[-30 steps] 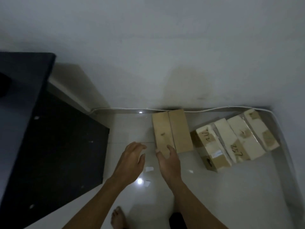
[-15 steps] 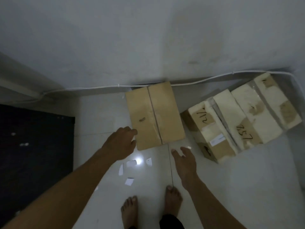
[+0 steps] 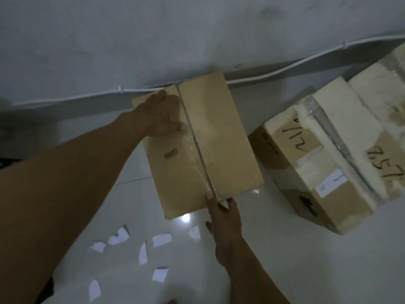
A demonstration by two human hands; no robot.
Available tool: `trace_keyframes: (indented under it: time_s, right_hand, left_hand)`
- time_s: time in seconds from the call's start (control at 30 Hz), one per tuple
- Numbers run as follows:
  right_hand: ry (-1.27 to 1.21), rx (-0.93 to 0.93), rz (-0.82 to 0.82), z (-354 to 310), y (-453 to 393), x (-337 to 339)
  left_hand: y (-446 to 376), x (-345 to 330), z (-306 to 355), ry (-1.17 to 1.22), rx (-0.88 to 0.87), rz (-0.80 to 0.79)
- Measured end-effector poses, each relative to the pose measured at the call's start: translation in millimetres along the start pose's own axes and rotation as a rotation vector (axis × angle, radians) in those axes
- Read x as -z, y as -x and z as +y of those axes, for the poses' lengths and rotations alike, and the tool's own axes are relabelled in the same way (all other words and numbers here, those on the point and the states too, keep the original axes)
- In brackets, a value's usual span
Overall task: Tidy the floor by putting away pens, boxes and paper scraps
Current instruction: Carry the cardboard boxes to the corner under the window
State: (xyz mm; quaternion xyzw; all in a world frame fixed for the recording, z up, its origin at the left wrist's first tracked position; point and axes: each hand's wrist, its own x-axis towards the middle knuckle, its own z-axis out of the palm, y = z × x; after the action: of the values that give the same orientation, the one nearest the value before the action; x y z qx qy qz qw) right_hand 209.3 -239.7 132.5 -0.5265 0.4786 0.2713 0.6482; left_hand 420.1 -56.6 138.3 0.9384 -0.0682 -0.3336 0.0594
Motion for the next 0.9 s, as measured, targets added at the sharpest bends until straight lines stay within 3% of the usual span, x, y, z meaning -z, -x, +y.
trace_keyframes:
  time_s: [0.2,0.57,0.7,0.9]
  right_hand:
    - [-0.049,0.074,-0.046,5.8,-17.5,-6.3]
    - [-0.177,0.053,-0.015,-3.8,-12.2,26.4]
    - [-0.107,0.071,-0.038,-24.5,5.5,38.8]
    - [-0.029,0.127,-0.064,-66.7,50.6,48.8]
  left_hand:
    - [-21.8,5.6,-0.3,0.043,0.040,0.076]
    - [27.4,-10.2,7.7,0.203,0.293,0.078]
    - [55.4,10.7,14.6,0.327,0.441,0.082]
    - [113.2,66.3,22.7,0.408,0.488,0.115]
